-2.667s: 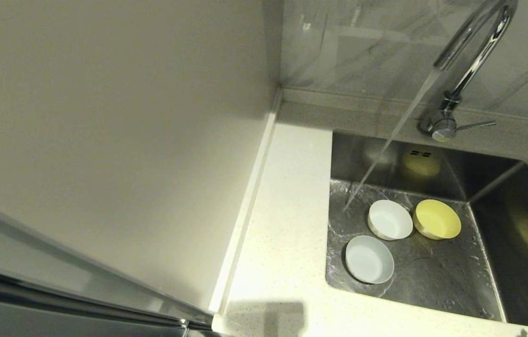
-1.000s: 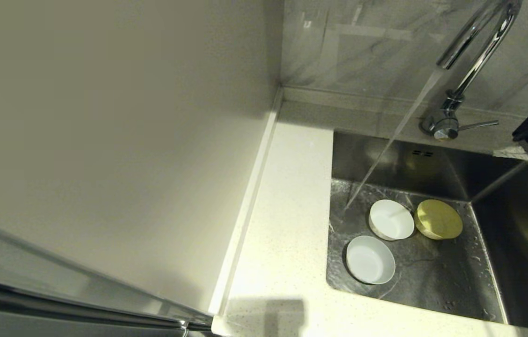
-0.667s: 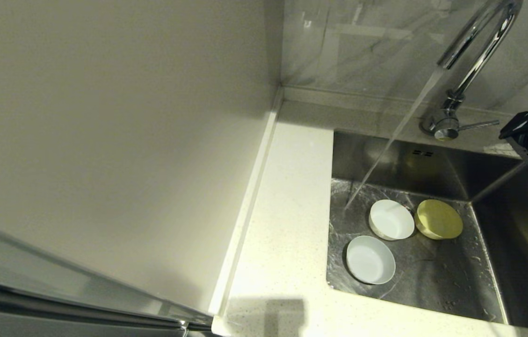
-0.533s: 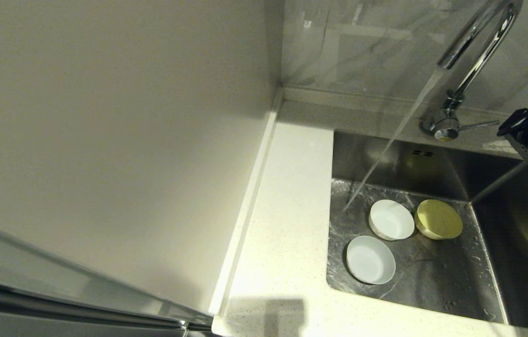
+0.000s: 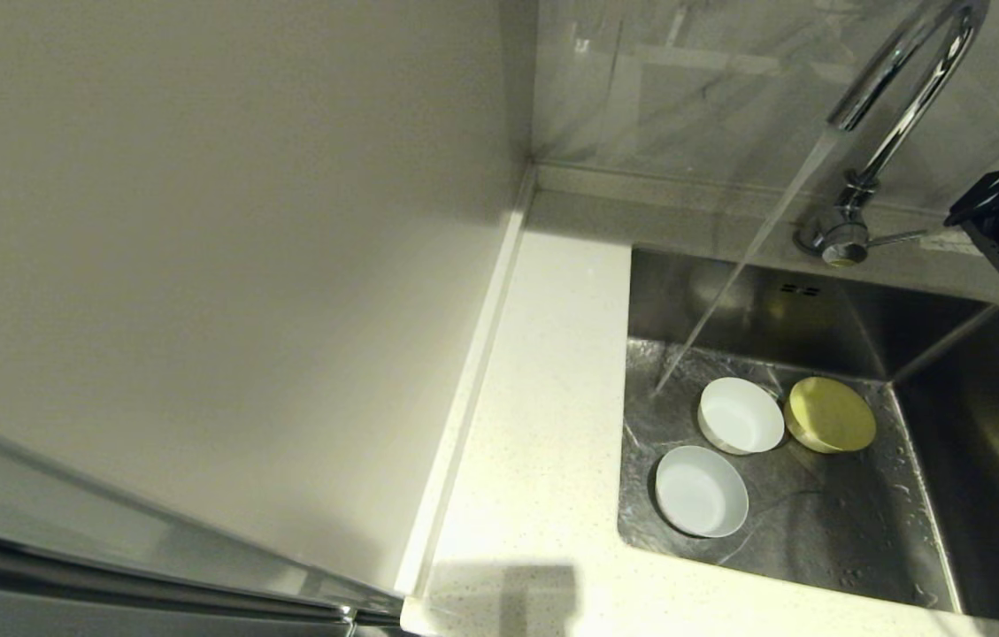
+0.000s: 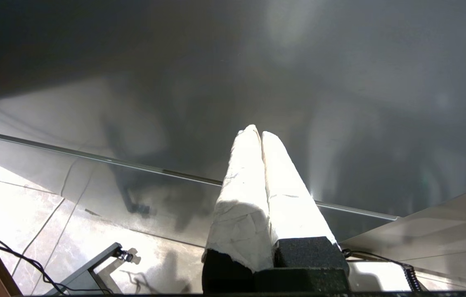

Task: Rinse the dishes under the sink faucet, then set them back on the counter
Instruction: Turn off the faucet

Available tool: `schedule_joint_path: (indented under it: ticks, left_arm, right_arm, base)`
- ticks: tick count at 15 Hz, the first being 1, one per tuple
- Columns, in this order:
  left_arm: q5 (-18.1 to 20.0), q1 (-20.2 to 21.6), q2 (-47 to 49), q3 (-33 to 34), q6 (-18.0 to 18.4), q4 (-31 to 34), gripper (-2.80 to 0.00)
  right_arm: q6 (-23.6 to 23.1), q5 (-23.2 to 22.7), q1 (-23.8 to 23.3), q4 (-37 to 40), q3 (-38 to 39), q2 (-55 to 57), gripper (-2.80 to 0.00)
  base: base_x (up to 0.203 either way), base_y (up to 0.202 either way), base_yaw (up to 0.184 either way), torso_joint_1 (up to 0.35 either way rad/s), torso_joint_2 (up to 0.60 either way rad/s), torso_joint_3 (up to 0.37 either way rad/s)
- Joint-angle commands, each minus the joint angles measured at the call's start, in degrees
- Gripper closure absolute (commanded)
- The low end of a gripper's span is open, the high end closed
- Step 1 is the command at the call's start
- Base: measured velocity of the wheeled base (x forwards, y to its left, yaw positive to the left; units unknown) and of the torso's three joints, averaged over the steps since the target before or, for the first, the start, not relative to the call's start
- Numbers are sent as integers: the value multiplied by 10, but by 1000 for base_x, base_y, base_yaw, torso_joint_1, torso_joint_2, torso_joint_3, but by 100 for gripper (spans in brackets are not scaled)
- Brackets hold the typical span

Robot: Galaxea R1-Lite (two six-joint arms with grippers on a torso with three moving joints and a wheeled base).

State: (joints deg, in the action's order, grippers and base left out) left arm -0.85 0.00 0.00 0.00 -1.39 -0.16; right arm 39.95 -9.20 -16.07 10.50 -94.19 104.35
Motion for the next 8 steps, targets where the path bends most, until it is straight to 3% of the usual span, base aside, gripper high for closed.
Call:
schedule_joint_path:
  ticks: [1, 8]
  left_arm:
    - [-1, -1, -2, 0, 0, 0, 0]
    - [0, 0, -2, 0, 0, 0, 0]
  right_arm:
    - [1, 6, 0, -20, -5, 3, 0]
    - [0, 15, -4, -82, -1, 4, 0]
  base:
    - [0, 0, 0, 0, 0, 0]
    - [0, 0, 0, 0, 0, 0]
